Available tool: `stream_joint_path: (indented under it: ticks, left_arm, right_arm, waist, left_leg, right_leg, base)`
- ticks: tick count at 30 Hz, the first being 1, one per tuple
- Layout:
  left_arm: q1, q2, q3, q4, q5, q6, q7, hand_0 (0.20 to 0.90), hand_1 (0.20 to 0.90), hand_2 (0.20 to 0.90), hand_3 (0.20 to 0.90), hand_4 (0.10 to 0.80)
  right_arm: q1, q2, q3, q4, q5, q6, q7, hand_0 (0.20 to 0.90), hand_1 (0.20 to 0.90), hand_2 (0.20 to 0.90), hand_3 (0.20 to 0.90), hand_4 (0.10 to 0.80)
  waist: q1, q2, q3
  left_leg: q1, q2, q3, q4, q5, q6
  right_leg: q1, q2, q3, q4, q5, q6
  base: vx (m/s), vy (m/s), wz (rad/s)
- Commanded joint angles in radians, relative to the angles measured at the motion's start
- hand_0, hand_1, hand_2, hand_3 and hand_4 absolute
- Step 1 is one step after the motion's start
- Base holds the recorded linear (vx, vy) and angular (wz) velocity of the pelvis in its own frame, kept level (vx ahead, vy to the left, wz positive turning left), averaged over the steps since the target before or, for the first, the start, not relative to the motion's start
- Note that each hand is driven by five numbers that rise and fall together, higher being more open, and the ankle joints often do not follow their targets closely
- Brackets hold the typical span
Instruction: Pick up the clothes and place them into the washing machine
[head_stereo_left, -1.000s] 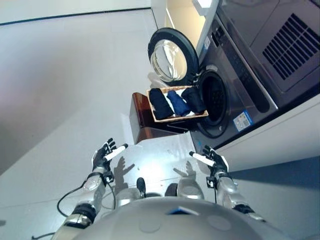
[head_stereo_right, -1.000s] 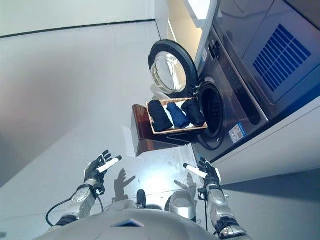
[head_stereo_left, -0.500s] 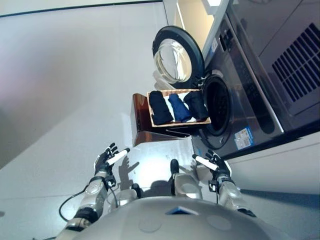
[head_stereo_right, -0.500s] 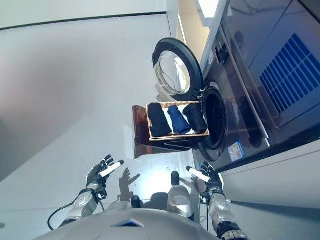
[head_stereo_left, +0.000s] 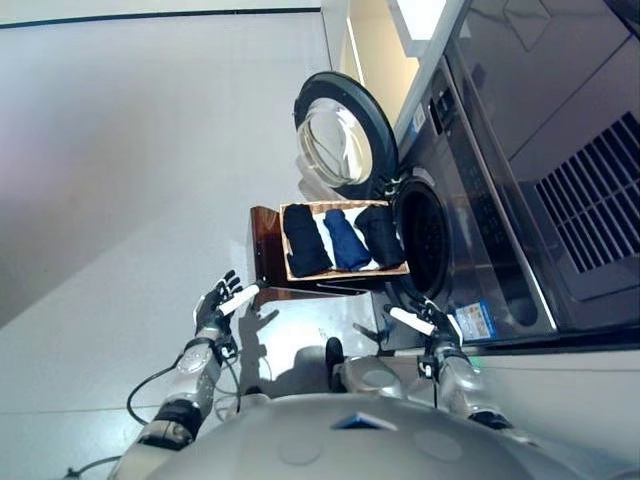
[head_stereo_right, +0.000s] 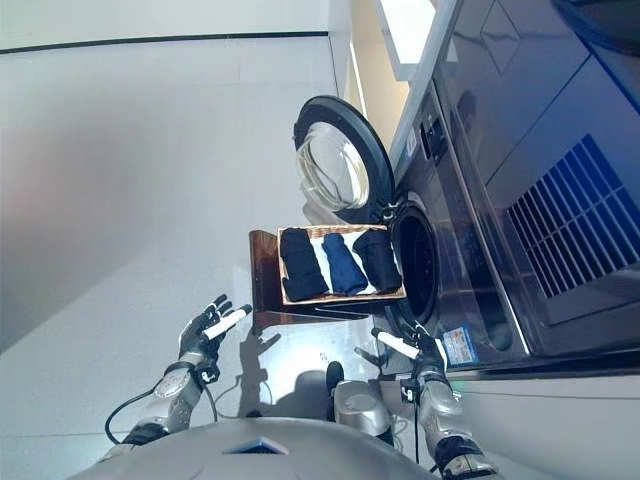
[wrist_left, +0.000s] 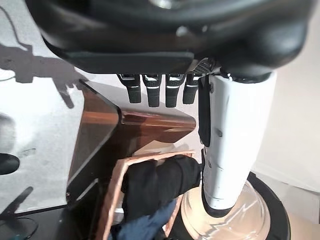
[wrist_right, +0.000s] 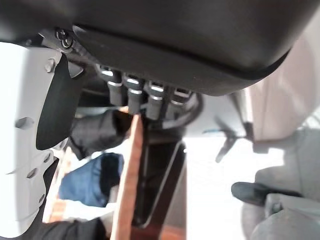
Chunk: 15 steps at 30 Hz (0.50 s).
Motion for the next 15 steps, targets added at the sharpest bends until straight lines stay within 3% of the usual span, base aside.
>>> stream_joint_path:
  ticks: [1, 2, 5, 7, 8, 9, 12, 13, 15]
  left_arm:
    - [-0.054, 0.042, -0.021, -0.111, 0.000, -0.045, -0.018, 0.900, 0.900, 0.900, 0.900, 0.800]
    - [-0.065, 0.041, -0.035, -0.104, -0.005, -0.046, -0.017, 0.900, 0.900, 0.900, 0.900, 0.800]
    - [-0.059, 0.048, -0.038, -0.088, 0.003, -0.046, -0.017, 0.900, 0.900, 0.900, 0.900, 0.800]
    - [-0.057, 0.050, -0.037, -0.082, 0.005, -0.045, -0.017, 0.900, 0.900, 0.900, 0.900, 0.800]
    - [-0.052, 0.048, -0.035, -0.061, 0.010, -0.049, -0.014, 0.900, 0.900, 0.900, 0.900, 0.800]
    - [-0.052, 0.048, -0.035, -0.061, 0.010, -0.049, -0.014, 0.900, 0.900, 0.900, 0.900, 0.800]
    - [-0.038, 0.043, -0.020, -0.052, 0.007, -0.044, -0.017, 0.900, 0.900, 0.900, 0.900, 0.800]
    - [-0.038, 0.043, -0.020, -0.052, 0.007, -0.044, -0.017, 0.900, 0.900, 0.900, 0.900, 0.800]
    - [-0.027, 0.041, -0.010, -0.054, 0.006, -0.040, -0.014, 0.900, 0.900, 0.900, 0.900, 0.800]
  right_arm:
    - [-0.026, -0.062, -0.053, -0.022, 0.051, -0.077, -0.028, 0.900, 0.900, 0.900, 0.900, 0.800]
    - [-0.032, -0.061, -0.060, -0.007, 0.062, -0.081, -0.043, 0.900, 0.900, 0.900, 0.900, 0.800]
    - [-0.040, -0.067, -0.060, 0.002, 0.055, -0.083, -0.045, 0.900, 0.900, 0.900, 0.900, 0.800]
    - [-0.043, -0.068, -0.056, 0.004, 0.050, -0.083, -0.045, 0.900, 0.900, 0.900, 0.900, 0.800]
    - [-0.047, -0.071, -0.052, 0.011, 0.042, -0.084, -0.049, 0.900, 0.900, 0.900, 0.900, 0.800]
    - [-0.047, -0.071, -0.052, 0.011, 0.042, -0.084, -0.049, 0.900, 0.900, 0.900, 0.900, 0.800]
    - [-0.054, -0.073, -0.049, 0.020, 0.032, -0.078, -0.048, 0.900, 0.900, 0.900, 0.900, 0.800]
    - [-0.054, -0.072, -0.049, 0.020, 0.032, -0.078, -0.048, 0.900, 0.900, 0.900, 0.900, 0.800]
    - [-0.055, -0.065, -0.048, 0.024, 0.017, -0.066, -0.044, 0.900, 0.900, 0.900, 0.900, 0.800]
  waist:
    - [0.009, -0.057, 0.034]
    - [0.029, -0.082, 0.055]
    - [0.054, -0.104, 0.059]
    - [0.063, -0.102, 0.067]
    - [0.082, -0.081, 0.066]
    - [0.082, -0.083, 0.071]
    - [0.111, -0.039, 0.059]
    - [0.112, -0.040, 0.060]
    - [0.119, -0.029, 0.031]
  left_leg:
    - [-0.003, -0.025, 0.066, 0.339, 0.270, 0.052]
    - [-0.097, -0.020, 0.116, 0.303, 0.197, 0.084]
    - [-0.222, -0.045, 0.120, 0.227, 0.149, 0.090]
    - [-0.235, -0.050, 0.119, 0.177, 0.149, 0.086]
    - [-0.277, -0.065, 0.092, 0.054, 0.197, 0.074]
    - [-0.269, -0.067, 0.093, 0.049, 0.198, 0.074]
    - [-0.297, -0.104, 0.082, -0.081, 0.284, 0.063]
    - [-0.294, -0.105, 0.084, -0.081, 0.284, 0.064]
    - [-0.273, -0.130, 0.076, -0.045, 0.244, 0.086]
  right_leg:
    - [-0.013, 0.009, 0.071, 0.060, -0.003, 0.013]
    - [0.028, -0.010, 0.080, 0.049, -0.017, 0.014]
    - [0.072, -0.028, 0.101, 0.033, -0.027, 0.026]
    - [0.095, -0.029, 0.109, 0.029, -0.035, 0.030]
    - [0.129, -0.015, 0.126, 0.018, -0.048, 0.036]
    - [0.135, -0.017, 0.127, 0.017, -0.049, 0.036]
    - [0.209, 0.000, 0.171, 0.013, -0.083, 0.045]
    - [0.211, -0.001, 0.172, 0.013, -0.084, 0.046]
    - [0.249, -0.039, 0.199, 0.031, -0.114, 0.067]
  base:
    - [0.213, -0.187, 0.13]
    - [0.104, -0.046, 0.22]
    - [0.238, -0.023, 0.26]
    - [0.203, 0.071, -0.20]
    - [0.181, 0.076, -0.34]
    - [0.301, 0.127, -0.29]
    - [0.349, 0.158, -0.22]
    - [0.319, 0.191, -0.45]
    - [0.314, 0.211, -0.77]
